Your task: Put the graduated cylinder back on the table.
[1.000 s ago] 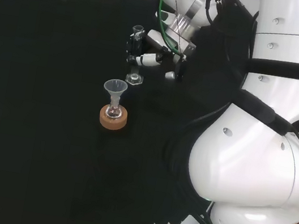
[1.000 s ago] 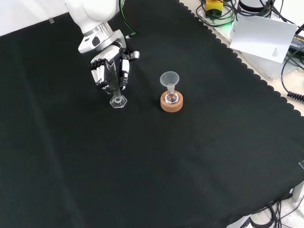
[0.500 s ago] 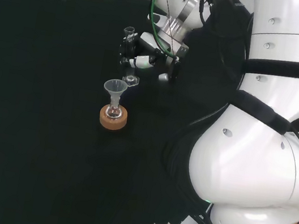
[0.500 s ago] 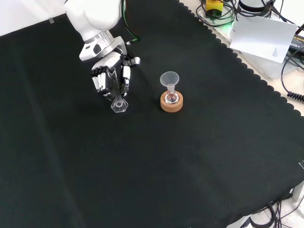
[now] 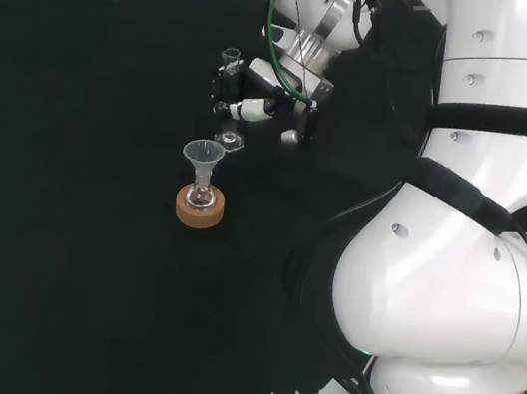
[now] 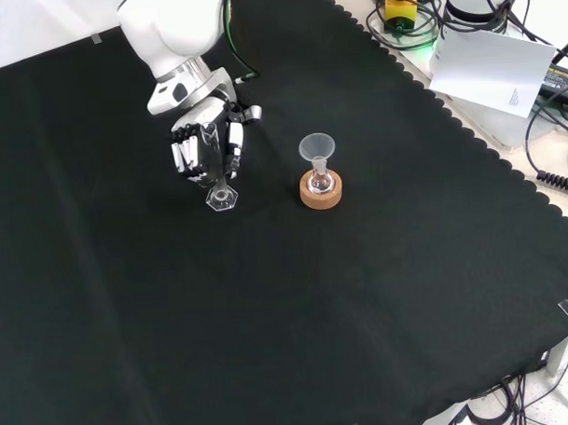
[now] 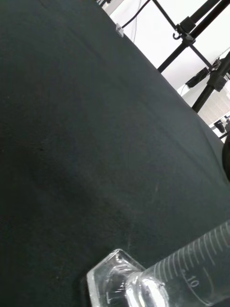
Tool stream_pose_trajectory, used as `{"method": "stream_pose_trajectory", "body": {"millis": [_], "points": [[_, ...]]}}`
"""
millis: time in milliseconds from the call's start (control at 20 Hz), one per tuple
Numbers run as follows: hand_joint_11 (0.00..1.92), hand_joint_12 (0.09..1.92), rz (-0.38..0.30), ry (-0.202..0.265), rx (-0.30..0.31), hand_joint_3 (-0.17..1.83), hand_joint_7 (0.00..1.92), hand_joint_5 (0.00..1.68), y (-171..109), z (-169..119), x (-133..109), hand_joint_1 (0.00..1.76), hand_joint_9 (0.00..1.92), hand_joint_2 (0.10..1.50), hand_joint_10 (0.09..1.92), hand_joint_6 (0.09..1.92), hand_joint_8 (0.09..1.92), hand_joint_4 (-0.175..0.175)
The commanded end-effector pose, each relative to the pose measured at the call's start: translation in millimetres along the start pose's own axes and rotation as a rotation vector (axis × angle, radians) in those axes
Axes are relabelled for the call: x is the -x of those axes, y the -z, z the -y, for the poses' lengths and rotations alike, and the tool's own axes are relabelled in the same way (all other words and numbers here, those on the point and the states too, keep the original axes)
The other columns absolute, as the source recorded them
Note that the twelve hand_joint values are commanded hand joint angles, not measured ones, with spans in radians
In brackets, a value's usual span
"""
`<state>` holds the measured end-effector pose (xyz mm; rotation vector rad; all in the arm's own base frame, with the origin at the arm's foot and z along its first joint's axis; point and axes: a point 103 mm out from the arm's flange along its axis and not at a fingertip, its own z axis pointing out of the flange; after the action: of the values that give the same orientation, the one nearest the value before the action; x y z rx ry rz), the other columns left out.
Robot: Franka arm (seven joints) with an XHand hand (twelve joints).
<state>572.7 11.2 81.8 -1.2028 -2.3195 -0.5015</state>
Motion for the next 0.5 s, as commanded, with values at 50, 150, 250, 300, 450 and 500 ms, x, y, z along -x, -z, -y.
{"method": "stream_pose_trajectory", "body": {"millis": [50, 150, 250, 300, 450, 500], "points": [[0.81, 1.11, -0.046, -0.014, -0.002, -0.14, 0.81, 0.75, 2.7, 4.9, 5.7, 1.01, 1.20, 1.13, 0.09, 0.80, 0.58, -0.028], [0.75, 1.15, -0.053, -0.016, -0.001, -0.17, 0.78, 0.71, 3.6, 5.7, 6.9, 0.98, 1.17, 1.13, 0.09, 0.76, 0.57, -0.027], [0.71, 1.18, -0.071, -0.010, 0.007, -0.17, 0.76, 0.67, 14.1, 13.7, 15.7, 0.96, 1.15, 1.11, 0.09, 0.74, 0.57, -0.032], [0.69, 1.19, -0.071, -0.012, 0.006, -0.17, 0.75, 0.65, 15.2, 14.4, 16.5, 0.94, 1.14, 1.10, 0.09, 0.73, 0.57, -0.033], [0.65, 1.21, -0.065, -0.023, -0.003, -0.17, 0.71, 0.58, 13.8, 12.7, 13.3, 0.91, 1.10, 1.08, 0.09, 0.68, 0.57, -0.042], [0.64, 1.23, -0.066, -0.029, -0.004, -0.17, 0.69, 0.54, 12.7, 10.0, 11.4, 0.90, 1.09, 1.06, 0.09, 0.65, 0.58, -0.046]]}}
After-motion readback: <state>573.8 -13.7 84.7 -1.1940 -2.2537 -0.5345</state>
